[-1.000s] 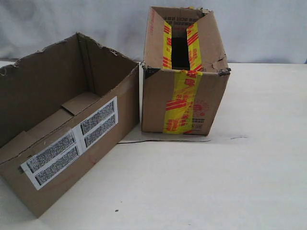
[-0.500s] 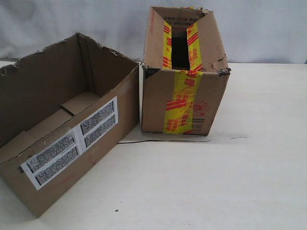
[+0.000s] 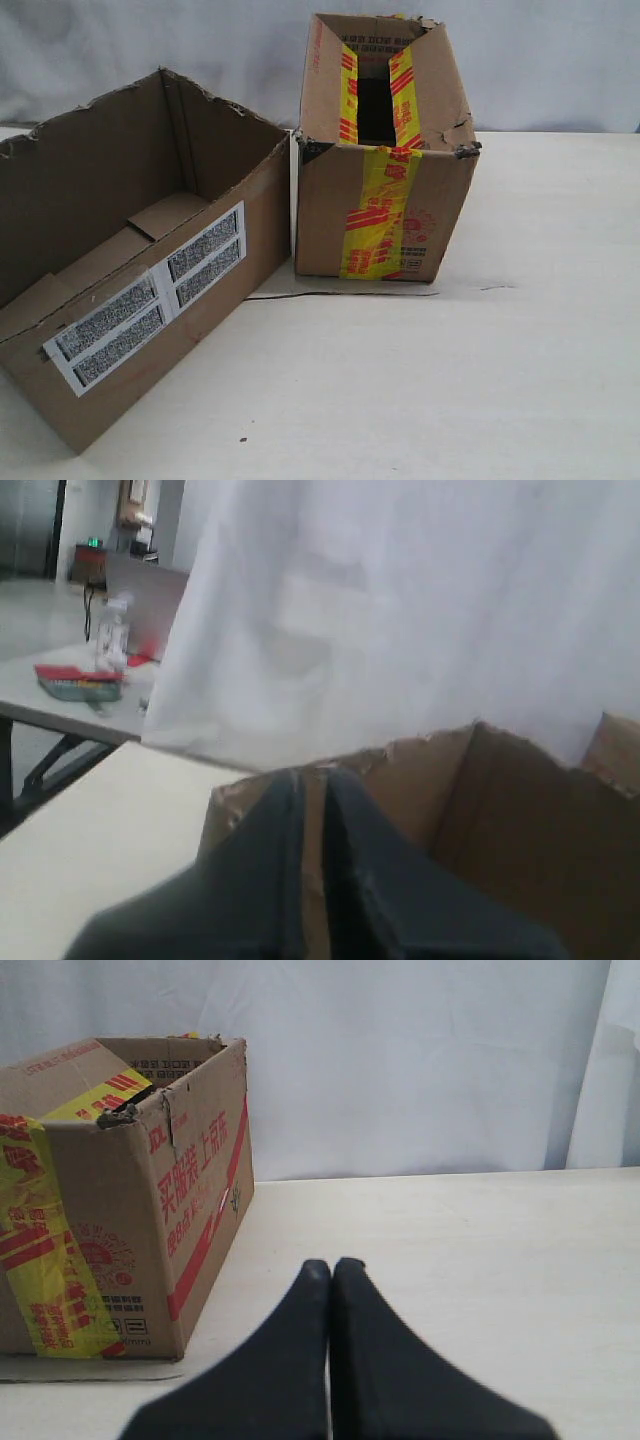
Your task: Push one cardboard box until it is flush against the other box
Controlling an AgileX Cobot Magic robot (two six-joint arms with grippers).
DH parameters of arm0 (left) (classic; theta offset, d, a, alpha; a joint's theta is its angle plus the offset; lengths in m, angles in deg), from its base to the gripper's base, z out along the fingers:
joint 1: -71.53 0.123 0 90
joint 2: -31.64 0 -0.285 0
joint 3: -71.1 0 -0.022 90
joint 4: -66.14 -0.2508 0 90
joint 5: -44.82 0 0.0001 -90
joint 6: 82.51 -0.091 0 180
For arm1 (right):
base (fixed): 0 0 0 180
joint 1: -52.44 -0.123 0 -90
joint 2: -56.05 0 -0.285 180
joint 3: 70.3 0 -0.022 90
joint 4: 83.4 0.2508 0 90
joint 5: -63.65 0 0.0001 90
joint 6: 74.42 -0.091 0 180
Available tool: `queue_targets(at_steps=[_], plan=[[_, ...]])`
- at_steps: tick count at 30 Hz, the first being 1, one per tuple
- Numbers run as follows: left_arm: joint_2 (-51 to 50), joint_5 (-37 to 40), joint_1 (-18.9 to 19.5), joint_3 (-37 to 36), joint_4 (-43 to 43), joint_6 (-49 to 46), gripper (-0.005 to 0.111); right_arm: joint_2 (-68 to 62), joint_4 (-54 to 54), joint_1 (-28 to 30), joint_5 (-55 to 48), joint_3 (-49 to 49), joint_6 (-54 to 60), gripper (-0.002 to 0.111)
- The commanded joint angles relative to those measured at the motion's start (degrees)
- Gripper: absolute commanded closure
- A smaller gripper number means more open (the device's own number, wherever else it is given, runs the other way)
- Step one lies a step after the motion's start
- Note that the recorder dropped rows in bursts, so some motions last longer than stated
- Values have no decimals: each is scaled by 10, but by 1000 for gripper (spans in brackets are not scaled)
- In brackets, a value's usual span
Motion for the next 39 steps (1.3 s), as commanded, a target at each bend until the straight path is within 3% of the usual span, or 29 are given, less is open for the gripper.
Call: queue_targets(at_steps=[1,9,16,28,39], plan=[[-105,12,1,13,5,-19,107,2,2,3,-1,3,0,109],[-276,40,1,47,1,-25,107,2,2,3,-1,3,0,109],[-334,75,-6,47,-10,-25,107,2,2,3,-1,3,0,109],[-334,40,-158,47,-8,-7,107,2,2,3,-1,3,0,109],[-380,-15,-232,47,-8,14,107,2,2,3,-1,3,0,109]])
